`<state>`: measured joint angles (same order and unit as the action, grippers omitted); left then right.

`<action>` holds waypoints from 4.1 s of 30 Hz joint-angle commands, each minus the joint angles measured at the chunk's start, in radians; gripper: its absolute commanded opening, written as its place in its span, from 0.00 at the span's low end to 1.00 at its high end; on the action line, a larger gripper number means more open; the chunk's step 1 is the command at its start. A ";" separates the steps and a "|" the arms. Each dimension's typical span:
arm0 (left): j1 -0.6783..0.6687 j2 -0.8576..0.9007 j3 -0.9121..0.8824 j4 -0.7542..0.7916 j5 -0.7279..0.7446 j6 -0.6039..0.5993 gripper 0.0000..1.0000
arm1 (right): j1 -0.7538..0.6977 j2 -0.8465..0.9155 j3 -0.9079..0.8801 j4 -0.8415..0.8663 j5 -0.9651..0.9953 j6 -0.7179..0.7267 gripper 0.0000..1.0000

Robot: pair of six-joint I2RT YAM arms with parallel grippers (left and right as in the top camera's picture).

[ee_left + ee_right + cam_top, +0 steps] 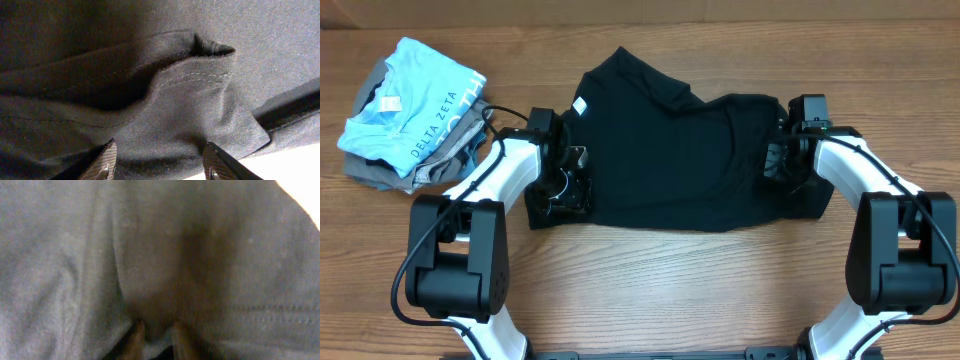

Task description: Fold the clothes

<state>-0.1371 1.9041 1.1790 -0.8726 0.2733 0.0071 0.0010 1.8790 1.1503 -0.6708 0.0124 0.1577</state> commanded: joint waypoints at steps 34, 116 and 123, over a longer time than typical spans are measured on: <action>-0.001 0.048 -0.006 -0.007 -0.012 0.008 0.59 | -0.438 -0.006 0.473 -0.417 -0.244 0.073 0.61; 0.183 0.046 0.224 -0.241 0.015 -0.102 0.70 | -0.146 -0.351 -0.084 -0.506 -0.220 0.182 0.47; 0.180 0.047 0.171 -0.005 0.008 -0.022 0.72 | -0.146 -0.364 -0.084 -0.509 -0.220 0.182 0.49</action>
<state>0.0402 1.9491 1.3731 -0.8978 0.2558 -0.0715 -0.1490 1.5345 1.0714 -1.1797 -0.2024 0.3466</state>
